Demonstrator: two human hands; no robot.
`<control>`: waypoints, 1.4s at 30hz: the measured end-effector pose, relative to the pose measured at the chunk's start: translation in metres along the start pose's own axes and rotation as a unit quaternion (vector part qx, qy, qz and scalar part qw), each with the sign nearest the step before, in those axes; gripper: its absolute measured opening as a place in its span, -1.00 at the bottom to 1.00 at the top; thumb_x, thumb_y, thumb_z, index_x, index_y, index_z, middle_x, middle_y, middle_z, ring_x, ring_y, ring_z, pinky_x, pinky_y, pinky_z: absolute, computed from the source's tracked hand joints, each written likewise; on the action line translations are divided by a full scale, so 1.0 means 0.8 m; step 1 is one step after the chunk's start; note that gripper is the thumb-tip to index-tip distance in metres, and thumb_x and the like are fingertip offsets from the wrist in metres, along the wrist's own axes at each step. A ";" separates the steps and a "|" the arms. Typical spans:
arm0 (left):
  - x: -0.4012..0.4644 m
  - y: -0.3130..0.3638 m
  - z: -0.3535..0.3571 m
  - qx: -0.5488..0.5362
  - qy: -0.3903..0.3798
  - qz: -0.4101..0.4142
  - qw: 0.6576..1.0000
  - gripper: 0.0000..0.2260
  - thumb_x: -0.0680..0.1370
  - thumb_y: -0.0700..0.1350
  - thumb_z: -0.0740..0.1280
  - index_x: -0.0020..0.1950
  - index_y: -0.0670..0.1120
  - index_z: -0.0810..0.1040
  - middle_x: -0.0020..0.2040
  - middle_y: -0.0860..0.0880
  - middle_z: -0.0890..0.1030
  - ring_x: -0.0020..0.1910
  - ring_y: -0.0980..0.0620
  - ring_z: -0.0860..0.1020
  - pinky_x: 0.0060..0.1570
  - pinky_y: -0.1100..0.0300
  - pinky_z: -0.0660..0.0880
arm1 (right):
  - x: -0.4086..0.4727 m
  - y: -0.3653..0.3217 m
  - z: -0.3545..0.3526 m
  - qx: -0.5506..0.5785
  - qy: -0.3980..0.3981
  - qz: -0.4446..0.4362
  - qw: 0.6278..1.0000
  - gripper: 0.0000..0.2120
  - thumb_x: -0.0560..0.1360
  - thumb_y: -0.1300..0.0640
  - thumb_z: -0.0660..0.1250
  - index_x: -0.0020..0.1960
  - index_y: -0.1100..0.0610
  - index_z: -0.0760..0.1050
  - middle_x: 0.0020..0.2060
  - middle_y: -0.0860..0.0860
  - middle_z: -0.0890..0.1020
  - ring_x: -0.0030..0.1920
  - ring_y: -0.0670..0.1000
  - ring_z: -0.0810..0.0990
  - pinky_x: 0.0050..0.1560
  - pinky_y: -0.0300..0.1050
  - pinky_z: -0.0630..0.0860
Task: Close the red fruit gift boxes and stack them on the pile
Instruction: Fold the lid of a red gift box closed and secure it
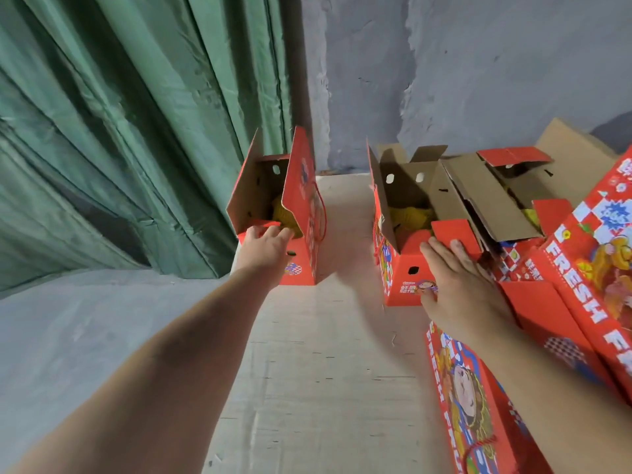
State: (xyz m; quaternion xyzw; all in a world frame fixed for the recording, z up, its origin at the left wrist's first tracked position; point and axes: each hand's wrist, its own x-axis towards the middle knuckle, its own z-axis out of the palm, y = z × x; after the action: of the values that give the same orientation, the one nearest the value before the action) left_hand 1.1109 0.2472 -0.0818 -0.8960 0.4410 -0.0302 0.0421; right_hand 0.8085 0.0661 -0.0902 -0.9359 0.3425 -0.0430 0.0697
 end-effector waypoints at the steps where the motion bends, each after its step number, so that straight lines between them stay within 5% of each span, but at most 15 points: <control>1: -0.003 -0.001 0.001 -0.013 0.017 -0.007 1.000 -0.72 0.69 -0.03 0.29 0.40 0.02 0.45 0.34 -0.01 0.55 0.29 -0.21 0.44 0.18 0.01 0.40 | 0.000 0.000 0.001 0.009 0.005 -0.001 1.000 -0.28 0.62 -0.03 0.23 0.69 -0.06 -0.01 0.68 -0.16 -0.02 0.68 0.00 -0.11 0.60 0.05 0.08; 4: -0.038 0.002 -0.001 -0.028 0.061 0.004 0.998 -0.84 0.68 -0.11 0.30 0.25 0.03 0.55 0.14 0.02 0.62 0.08 -0.17 0.53 -0.17 0.09 0.36 | 0.000 -0.002 0.000 0.027 0.032 -0.001 0.999 -0.31 0.61 0.01 0.26 0.68 -0.02 0.09 0.67 -0.11 0.06 0.67 0.04 -0.03 0.60 0.06 0.10; 7: -0.103 0.017 -0.006 -0.073 0.076 0.050 0.993 -0.88 0.63 -0.15 0.37 0.15 0.01 0.60 0.03 0.00 0.62 0.02 -0.15 0.58 -0.18 0.08 0.41 | -0.013 -0.010 -0.004 -0.009 0.047 -0.019 0.999 -0.32 0.61 0.06 0.28 0.67 0.06 0.14 0.68 -0.02 0.08 0.67 0.09 0.04 0.63 0.04 0.03; 10: -0.184 0.038 -0.008 -0.125 0.085 0.068 0.986 -0.90 0.62 -0.07 0.39 0.13 0.04 0.62 0.00 0.03 0.64 0.01 -0.09 0.61 -0.15 0.10 0.44 | -0.052 -0.048 -0.010 -0.042 0.017 -0.081 0.996 -0.27 0.62 0.07 0.22 0.70 0.01 -0.01 0.68 -0.06 -0.08 0.68 0.03 -0.07 0.65 -0.01 -0.09; 16: -0.358 0.085 -0.031 -0.175 0.043 0.104 0.978 -0.87 0.60 0.11 0.40 0.10 0.12 0.63 -0.04 0.09 0.66 -0.06 -0.02 0.65 -0.13 0.11 0.54 | -0.237 -0.178 -0.021 0.308 -0.007 -0.034 0.951 -0.34 0.66 0.10 0.25 0.68 -0.09 0.06 0.63 -0.22 0.11 0.60 -0.15 0.15 0.58 -0.15 0.21; 20: -0.487 0.153 -0.046 -0.191 -0.010 0.166 0.967 -0.62 0.08 0.09 0.75 -0.24 0.07 0.68 -0.44 0.10 0.58 -0.50 0.09 0.56 -0.58 0.29 0.35 | -0.386 -0.199 -0.025 0.415 -0.009 0.105 0.904 -0.35 0.64 0.04 0.30 0.65 -0.16 0.11 0.51 -0.27 0.27 0.40 -0.33 0.29 0.32 -0.54 0.23; 22: -0.550 0.200 -0.041 -0.204 -0.014 0.172 0.964 -0.52 -0.06 0.05 0.75 -0.21 0.05 0.74 -0.43 0.09 0.59 -0.51 0.11 0.57 -0.61 0.28 0.36 | -0.455 -0.185 -0.031 0.450 -0.013 0.168 0.877 -0.35 0.60 0.03 0.33 0.63 -0.15 0.18 0.49 -0.20 0.39 0.39 -0.28 0.40 0.37 -0.39 0.33; 25: -0.633 0.266 -0.043 -0.213 -0.030 0.227 0.950 -0.55 0.00 0.00 0.69 -0.14 0.01 0.79 -0.31 0.10 0.69 -0.37 0.14 0.66 -0.55 0.29 0.45 | -0.550 -0.153 -0.046 0.463 -0.023 0.215 0.859 -0.34 0.48 -0.10 0.23 0.57 -0.25 0.26 0.42 -0.21 0.50 0.35 -0.26 0.48 0.39 -0.10 0.47; 30: -0.720 0.366 -0.056 -0.212 -0.062 0.268 0.938 -0.47 -0.03 0.05 0.71 -0.09 0.04 0.79 -0.29 0.08 0.67 -0.44 0.08 0.61 -0.60 0.30 0.40 | -0.649 -0.075 -0.059 0.470 -0.003 0.234 0.851 -0.30 0.48 -0.12 0.37 0.59 -0.17 0.27 0.42 -0.20 0.47 0.39 -0.23 0.45 0.45 -0.06 0.43; 33: -0.745 0.429 -0.080 -0.262 -0.047 0.249 0.931 -0.42 0.11 0.02 0.70 0.13 0.06 0.74 -0.15 0.06 0.70 -0.30 0.10 0.66 -0.45 0.31 0.50 | -0.691 -0.013 -0.062 0.460 0.033 0.255 0.850 -0.34 0.55 -0.12 0.43 0.59 -0.10 0.28 0.43 -0.14 0.47 0.40 -0.18 0.47 0.45 -0.06 0.42; 36: -0.759 0.517 -0.094 -0.325 -0.102 0.229 0.912 -0.41 0.60 -0.06 0.32 0.62 0.20 0.26 0.45 0.02 0.47 0.31 -0.02 0.55 0.17 0.13 0.54 | -0.730 0.057 -0.069 0.452 0.070 0.300 0.837 -0.30 0.57 -0.20 0.38 0.62 -0.04 0.23 0.49 -0.03 0.42 0.45 -0.07 0.44 0.47 -0.03 0.40; 39: -0.776 0.612 -0.113 -0.336 -0.155 0.226 0.901 -0.42 0.67 -0.05 0.19 0.66 0.20 0.09 0.56 0.02 0.27 0.47 -0.10 0.40 0.38 -0.01 0.45 | -0.769 0.129 -0.083 0.511 0.065 0.365 0.775 -0.23 0.60 -0.24 0.30 0.67 -0.03 0.05 0.59 0.04 0.29 0.56 0.05 0.33 0.55 0.09 0.30; 42: -0.773 0.700 -0.139 -0.355 -0.193 0.224 0.887 -0.48 0.68 -0.11 0.22 0.63 0.07 0.20 0.54 -0.03 0.31 0.48 -0.14 0.38 0.40 -0.04 0.41 | -0.805 0.195 -0.094 0.575 0.101 0.438 0.683 -0.47 0.66 -0.19 0.24 0.57 -0.05 0.29 0.45 0.04 0.48 0.47 0.13 0.45 0.49 0.18 0.36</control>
State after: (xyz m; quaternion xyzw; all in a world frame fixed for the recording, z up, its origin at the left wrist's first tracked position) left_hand 0.2831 0.3918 -0.0385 -0.7166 0.5949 0.3115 -0.1887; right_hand 0.2093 0.3577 -0.0616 -0.4451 0.6263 -0.2904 0.5704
